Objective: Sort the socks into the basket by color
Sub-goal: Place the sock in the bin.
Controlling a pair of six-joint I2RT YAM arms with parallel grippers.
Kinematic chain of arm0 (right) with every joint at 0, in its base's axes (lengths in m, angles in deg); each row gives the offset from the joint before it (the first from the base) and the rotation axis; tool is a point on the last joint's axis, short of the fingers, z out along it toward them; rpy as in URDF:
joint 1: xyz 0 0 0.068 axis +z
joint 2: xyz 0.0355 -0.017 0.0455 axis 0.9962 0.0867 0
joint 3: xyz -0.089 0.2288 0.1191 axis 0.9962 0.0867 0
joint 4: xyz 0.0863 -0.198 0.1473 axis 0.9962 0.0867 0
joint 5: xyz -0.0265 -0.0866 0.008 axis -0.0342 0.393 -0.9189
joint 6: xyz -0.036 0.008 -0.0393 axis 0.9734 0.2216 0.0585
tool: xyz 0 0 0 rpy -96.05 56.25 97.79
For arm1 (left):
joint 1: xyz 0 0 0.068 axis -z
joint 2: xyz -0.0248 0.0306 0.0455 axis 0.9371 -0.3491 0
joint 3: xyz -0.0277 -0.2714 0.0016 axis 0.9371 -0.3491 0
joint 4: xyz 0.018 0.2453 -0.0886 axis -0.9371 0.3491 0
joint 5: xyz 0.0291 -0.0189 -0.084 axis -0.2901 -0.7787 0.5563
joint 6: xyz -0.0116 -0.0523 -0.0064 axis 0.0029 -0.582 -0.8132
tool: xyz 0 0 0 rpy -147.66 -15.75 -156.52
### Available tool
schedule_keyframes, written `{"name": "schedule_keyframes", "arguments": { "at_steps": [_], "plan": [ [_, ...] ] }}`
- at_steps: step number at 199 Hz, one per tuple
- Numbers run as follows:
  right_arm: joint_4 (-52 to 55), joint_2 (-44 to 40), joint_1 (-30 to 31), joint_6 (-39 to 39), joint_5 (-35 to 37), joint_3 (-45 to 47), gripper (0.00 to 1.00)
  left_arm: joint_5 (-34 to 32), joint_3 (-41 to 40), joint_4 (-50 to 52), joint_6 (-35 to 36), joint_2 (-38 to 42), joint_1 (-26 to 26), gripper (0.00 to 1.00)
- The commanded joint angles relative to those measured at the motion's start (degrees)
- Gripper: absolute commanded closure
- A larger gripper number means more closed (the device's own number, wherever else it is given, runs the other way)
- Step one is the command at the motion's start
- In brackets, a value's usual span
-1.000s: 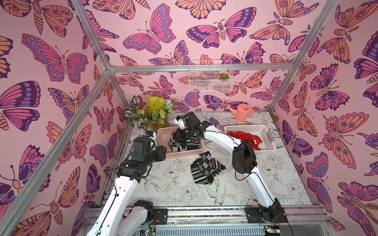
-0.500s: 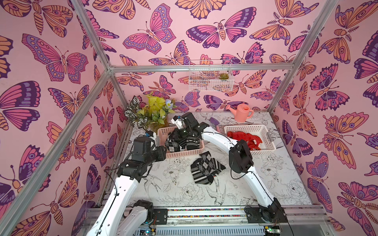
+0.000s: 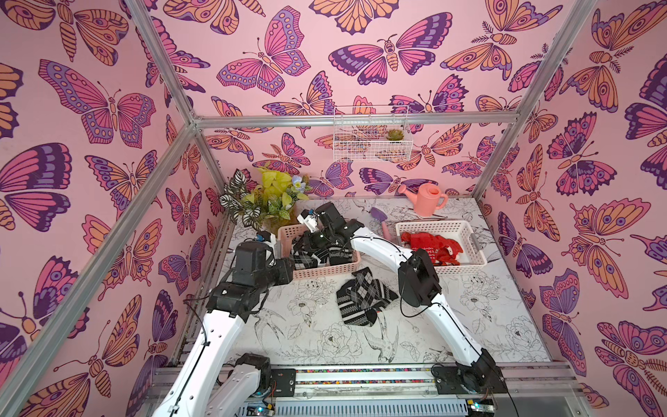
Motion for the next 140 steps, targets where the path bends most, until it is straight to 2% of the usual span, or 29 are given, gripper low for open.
{"name": "schedule_keyframes", "arguments": {
  "at_steps": [1, 23, 68, 140],
  "plan": [
    [2.29, 0.76, 0.30, 2.34, 1.81, -1.08, 0.92, -0.04, -0.80, 0.78, 0.91, -0.13, -0.07, 0.51],
    [3.28, -0.24, 0.27, 4.19, 3.97, 0.15, 0.81, -0.30, -0.80, 0.78, 0.89, -0.01, -0.07, 0.51],
    [2.26, -3.56, -0.17, 5.28, 5.94, 4.56, 0.68, -0.38, -0.60, 0.81, 1.00, -0.02, -0.35, 0.50],
    [4.76, -9.75, -1.19, 9.45, 10.67, 8.91, 0.63, -1.09, -0.88, 0.87, 1.09, 0.17, -0.65, 0.50]
  ]
}}
